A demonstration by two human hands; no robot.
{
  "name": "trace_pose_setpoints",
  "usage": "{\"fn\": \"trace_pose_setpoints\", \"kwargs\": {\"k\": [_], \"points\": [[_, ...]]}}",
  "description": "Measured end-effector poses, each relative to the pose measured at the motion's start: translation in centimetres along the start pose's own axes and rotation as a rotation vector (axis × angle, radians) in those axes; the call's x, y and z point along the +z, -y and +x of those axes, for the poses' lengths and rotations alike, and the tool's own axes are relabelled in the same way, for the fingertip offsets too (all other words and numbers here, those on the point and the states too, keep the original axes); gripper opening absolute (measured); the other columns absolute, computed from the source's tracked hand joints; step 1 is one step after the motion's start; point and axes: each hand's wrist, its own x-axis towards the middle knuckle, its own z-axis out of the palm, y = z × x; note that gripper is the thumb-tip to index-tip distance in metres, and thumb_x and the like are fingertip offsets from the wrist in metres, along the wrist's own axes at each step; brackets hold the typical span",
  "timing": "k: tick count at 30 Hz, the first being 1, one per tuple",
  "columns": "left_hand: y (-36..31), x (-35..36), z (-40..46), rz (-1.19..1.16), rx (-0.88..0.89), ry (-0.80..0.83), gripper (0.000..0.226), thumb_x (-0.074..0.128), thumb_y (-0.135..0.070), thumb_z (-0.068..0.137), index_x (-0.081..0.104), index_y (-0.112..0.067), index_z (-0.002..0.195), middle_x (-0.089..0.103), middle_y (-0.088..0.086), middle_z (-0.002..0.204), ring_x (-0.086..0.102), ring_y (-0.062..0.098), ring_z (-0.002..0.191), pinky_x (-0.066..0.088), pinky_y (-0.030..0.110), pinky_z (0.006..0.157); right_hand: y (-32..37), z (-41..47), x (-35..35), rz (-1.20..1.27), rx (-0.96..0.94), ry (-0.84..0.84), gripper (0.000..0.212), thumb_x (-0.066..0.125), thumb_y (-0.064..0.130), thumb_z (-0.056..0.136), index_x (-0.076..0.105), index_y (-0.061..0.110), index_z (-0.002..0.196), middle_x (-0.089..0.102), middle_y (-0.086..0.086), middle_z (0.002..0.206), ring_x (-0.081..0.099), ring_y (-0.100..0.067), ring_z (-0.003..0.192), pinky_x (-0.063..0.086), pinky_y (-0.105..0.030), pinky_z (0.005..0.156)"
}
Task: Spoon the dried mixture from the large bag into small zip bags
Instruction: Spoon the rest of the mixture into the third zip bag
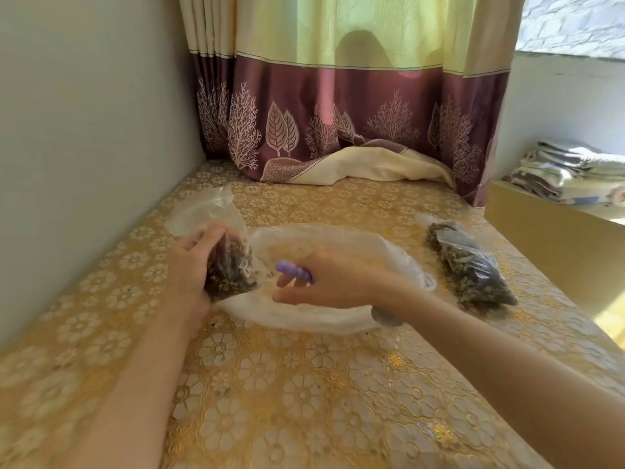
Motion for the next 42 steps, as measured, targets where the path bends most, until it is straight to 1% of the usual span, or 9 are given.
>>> {"fn": "trace_pose_setpoints", "kwargs": {"k": [2,4,8,10,14,20,26,33,42], "points": [[-0.1,-0.3,0.1,0.016,0.0,-0.01,0.024,0.065,-0.028,0.084,0.072,-0.023,0.062,0.07,-0.003,0.065,0.068,0.016,0.059,0.054,0.031,0.051,-0.4,0.0,-1.7,0.144,0.04,-0.098,0.032,0.053,0.042,0.094,0.065,0.015,0.084,0.062,0.033,0.094,0.052,-0.002,0.052,0.042,-0.011,0.047],[-0.2,-0.6,0.3,0.034,0.002,-0.028,0.025,0.064,-0.028,0.084,0.072,-0.024,0.06,0.069,-0.005,0.064,0.068,0.013,0.058,0.053,0.028,0.049,-1.2,0.3,-3.5,0.518,0.128,-0.241,0.032,0.048,0.036,0.097,0.062,0.01,0.082,0.061,0.008,0.077,0.044,-0.006,0.048,0.04,-0.016,0.042],[-0.3,-1.4,0.6,0.06,-0.022,-0.028,0.027,0.061,-0.027,0.086,0.07,-0.022,0.061,0.068,-0.005,0.062,0.065,0.011,0.054,0.052,0.024,0.047,-3.8,0.7,-4.9,1.08,0.216,-0.647,0.043,0.039,0.03,0.102,0.056,0.007,0.069,0.058,-0.003,0.059,0.052,-0.013,0.056,0.048,-0.026,0.054],[-0.3,-1.6,0.8,0.114,-0.036,-0.057,0.024,0.062,-0.028,0.085,0.07,-0.021,0.063,0.07,-0.002,0.067,0.066,0.013,0.056,0.051,0.024,0.045,-5.1,1.1,-3.9,0.975,0.285,-0.693,0.048,0.033,0.038,0.102,0.059,0.007,0.076,0.063,-0.001,0.055,0.055,-0.009,0.058,0.049,-0.026,0.06],[0.1,-2.0,1.3,0.234,-0.059,-0.137,0.02,0.065,-0.032,0.082,0.067,-0.015,0.072,0.069,0.008,0.08,0.065,0.022,0.07,0.051,0.025,0.049,-6.5,2.1,-0.6,0.905,0.227,-0.721,0.048,0.028,0.046,0.102,0.055,0.008,0.087,0.068,-0.006,0.058,0.046,-0.008,0.043,0.038,-0.021,0.042],[0.7,-1.9,1.4,0.337,-0.136,-0.114,0.019,0.067,-0.033,0.081,0.072,-0.015,0.078,0.07,0.011,0.085,0.065,0.028,0.08,0.051,0.04,0.077,-7.2,3.3,1.2,0.908,0.154,-0.735,0.038,0.037,0.039,0.101,0.056,0.01,0.087,0.069,-0.003,0.06,0.059,-0.01,0.051,0.049,-0.022,0.05],[1.0,-1.8,1.6,0.392,-0.056,-0.094,0.025,0.063,-0.025,0.085,0.072,-0.016,0.064,0.071,0.005,0.071,0.065,0.019,0.065,0.05,0.03,0.064,-7.2,3.6,2.1,0.912,0.089,-0.709,0.035,0.039,0.021,0.102,0.06,0.005,0.078,0.068,-0.013,0.07,0.065,-0.013,0.058,0.056,-0.024,0.06],[1.2,-1.7,1.7,0.377,-0.062,-0.125,0.022,0.065,-0.03,0.083,0.071,-0.017,0.066,0.072,0.005,0.076,0.066,0.019,0.065,0.05,0.03,0.062,-6.9,3.1,2.7,0.879,0.076,-0.638,0.033,0.042,0.025,0.101,0.064,0.012,0.081,0.072,-0.011,0.082,0.064,-0.02,0.066,0.056,-0.033,0.067],[1.2,-1.8,1.7,0.366,-0.07,-0.124,0.025,0.064,-0.029,0.083,0.071,-0.018,0.062,0.071,0.003,0.071,0.066,0.018,0.064,0.05,0.032,0.066,-5.8,3.8,3.6,1.03,0.149,-0.542,0.039,0.047,0.029,0.099,0.07,0.015,0.071,0.07,-0.024,0.09,0.061,-0.014,0.058,0.05,-0.022,0.053]]}}
